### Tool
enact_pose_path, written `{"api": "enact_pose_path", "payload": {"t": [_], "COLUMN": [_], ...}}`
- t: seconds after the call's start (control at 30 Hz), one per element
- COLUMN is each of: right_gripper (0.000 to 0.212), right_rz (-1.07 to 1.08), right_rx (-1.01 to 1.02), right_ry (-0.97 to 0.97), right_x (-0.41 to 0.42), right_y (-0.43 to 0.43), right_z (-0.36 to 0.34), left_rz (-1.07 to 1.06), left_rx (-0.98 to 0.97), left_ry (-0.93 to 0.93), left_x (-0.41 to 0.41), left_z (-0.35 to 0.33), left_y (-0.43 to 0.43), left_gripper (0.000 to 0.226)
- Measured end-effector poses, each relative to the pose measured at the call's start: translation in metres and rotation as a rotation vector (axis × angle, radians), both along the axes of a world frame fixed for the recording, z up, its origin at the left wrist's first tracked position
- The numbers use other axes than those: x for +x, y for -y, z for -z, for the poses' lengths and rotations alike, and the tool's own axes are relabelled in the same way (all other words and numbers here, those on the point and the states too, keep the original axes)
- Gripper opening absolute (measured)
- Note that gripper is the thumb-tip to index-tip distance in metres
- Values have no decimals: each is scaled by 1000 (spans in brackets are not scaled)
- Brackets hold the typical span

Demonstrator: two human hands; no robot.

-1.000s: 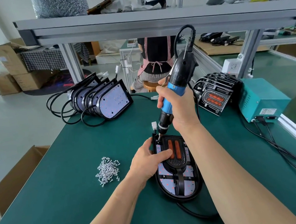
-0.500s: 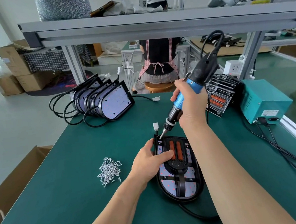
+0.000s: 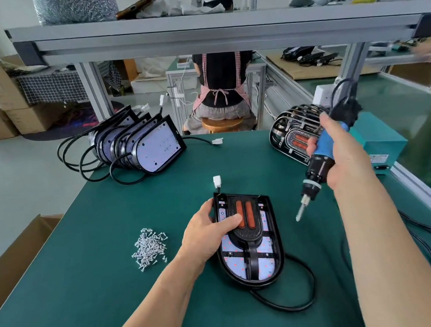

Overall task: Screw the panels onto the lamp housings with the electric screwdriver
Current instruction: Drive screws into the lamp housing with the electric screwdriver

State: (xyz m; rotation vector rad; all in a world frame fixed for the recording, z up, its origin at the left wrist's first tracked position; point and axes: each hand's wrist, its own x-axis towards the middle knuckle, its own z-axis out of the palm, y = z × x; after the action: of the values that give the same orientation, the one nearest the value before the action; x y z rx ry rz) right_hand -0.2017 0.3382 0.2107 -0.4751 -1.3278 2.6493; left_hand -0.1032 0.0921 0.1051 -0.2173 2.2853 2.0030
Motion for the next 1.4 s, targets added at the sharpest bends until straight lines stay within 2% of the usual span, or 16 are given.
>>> {"api": "enact_pose_path", "payload": {"t": [0.07,0.2,0.37,0.6,0.77,0.83,0.9,0.97,1.07,1.17,1.27,1.33,1.4], "right_gripper": [32,40,50,48,59,58,44,31,22,37,55,60,55], "right_rz": [-113,-304,-286,-157,-131,-53,5,-39,-127,-250,-433,-489,-553], "right_rx": [149,630,854,1481,1699,1719,1606,1460,1418,1553,1643,1632,1551], "right_ry": [87,243,277,278,201,48,-145,-218,-142,-59,21,49,48], "right_x": [0,3,1,8,19,31,49,69,95,112,121,121,120], "right_y": [-13,-16,-9,1,9,17,27,37,44,51,63,67,69], "right_z": [15,52,77,87,84,82,80,80,80,76,75,72,68], "left_rz": [3,6,7,3,5,1,-6,-28,-48,-89,-133,-145,-146], "left_rx": [2,4,22,14,-3,-2,7,23,52,74,99,105,108], "left_ry": [-6,-23,-38,-53,-55,-62,-80,-104,-141,-153,-160,-164,-160], "left_x": [1,3,6,7,6,6,7,7,8,8,5,5,5], "left_z": [-1,-3,-7,-7,-6,-4,-2,1,6,8,8,6,6], "left_y": [0,1,2,2,3,3,3,3,5,7,8,8,8], "left_gripper": [49,44,35,34,32,29,30,35,40,44,36,33,36]}}
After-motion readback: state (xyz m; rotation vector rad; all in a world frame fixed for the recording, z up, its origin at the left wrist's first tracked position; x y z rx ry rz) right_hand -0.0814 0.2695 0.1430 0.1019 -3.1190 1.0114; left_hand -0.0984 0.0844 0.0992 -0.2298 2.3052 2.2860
